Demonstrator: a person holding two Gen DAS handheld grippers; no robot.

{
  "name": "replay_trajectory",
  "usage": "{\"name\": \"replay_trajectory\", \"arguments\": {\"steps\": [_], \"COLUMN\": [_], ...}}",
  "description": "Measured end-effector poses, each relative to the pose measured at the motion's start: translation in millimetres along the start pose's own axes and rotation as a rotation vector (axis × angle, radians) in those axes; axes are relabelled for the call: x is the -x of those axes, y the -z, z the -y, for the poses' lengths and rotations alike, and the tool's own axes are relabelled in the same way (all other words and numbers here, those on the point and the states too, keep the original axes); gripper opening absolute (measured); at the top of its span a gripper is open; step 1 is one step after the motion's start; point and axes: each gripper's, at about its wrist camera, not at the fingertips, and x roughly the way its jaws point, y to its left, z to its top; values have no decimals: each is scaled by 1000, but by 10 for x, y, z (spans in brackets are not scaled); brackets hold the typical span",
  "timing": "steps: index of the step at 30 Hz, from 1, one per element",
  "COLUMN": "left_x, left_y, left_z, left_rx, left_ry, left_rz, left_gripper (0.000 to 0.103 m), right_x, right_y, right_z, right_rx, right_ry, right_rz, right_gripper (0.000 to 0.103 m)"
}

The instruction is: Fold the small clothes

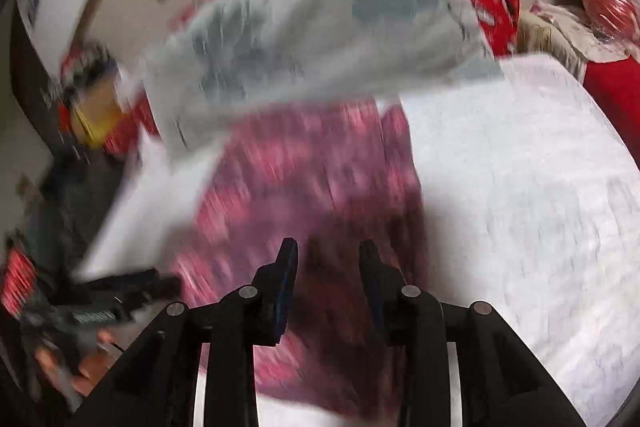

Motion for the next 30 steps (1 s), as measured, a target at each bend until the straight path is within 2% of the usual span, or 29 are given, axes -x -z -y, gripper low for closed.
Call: {"name": "replay_trajectory", "arguments": {"steps": [1,2,4,7,8,10,12,13,14,16,18,20,24,25,26,27,28,29,30], "left_x": [2,100,270,351,275,61,153,259,333,483,530,482,25,-226,-411,-495,-452,-401,-353], "left_y": [41,72,97,149,174,211,169,95,15,-246,-516,-822,-1178,-1233,-1239,-1243,-1243,-1276,-1302], "left_z": [54,98,119,122,119,100,-1,-52,-93,-133,-133,-85,-111,-125,-133,-152,-153,-162,-173], "left_rx": [-29,-53,-66,-58,-59,-50,-9,17,38,72,85,85,127,135,129,133,139,135,134], "left_ry": [-31,-52,-35,-38,-45,-51,18,76,103,133,144,119,56,8,-7,10,17,26,53], "left_rz": [8,23,41,52,29,-53,-46,-20,7,63,89,114,70,15,-32,-40,-14,-11,-6], "left_gripper": [87,86,86,86,86,87,86,86,86,86,86,86,86,86,91,97,97,97,97], "right_x": [-141,-217,-20,253,269,55,29,57,104,260,292,177,-178,-311,-431,-597,-672,-639,-622], "right_y": [91,175,157,218,282,476,524,487,386,177,-78,-343,-577,-592,-563,-538,-503,-513,-557], "right_z": [16,29,11,-22,-33,11,-50,-72,-81,-52,-5,56,103,132,156,175,187,243,310], "right_rx": [24,49,16,-5,13,59,100,102,86,53,-1,-64,-137,-142,-125,-100,-91,-109,-149], "right_ry": [53,76,76,-30,-21,37,40,44,28,-37,-67,-101,-99,-93,-49,8,21,9,-4], "right_rz": [-75,-107,-52,30,25,-96,-72,-87,-84,2,66,108,119,106,70,2,-26,11,-1], "right_gripper": [29,29,32,31,31,29,29,30,32,33,33,33,33,31,31,31,39,46,44]}}
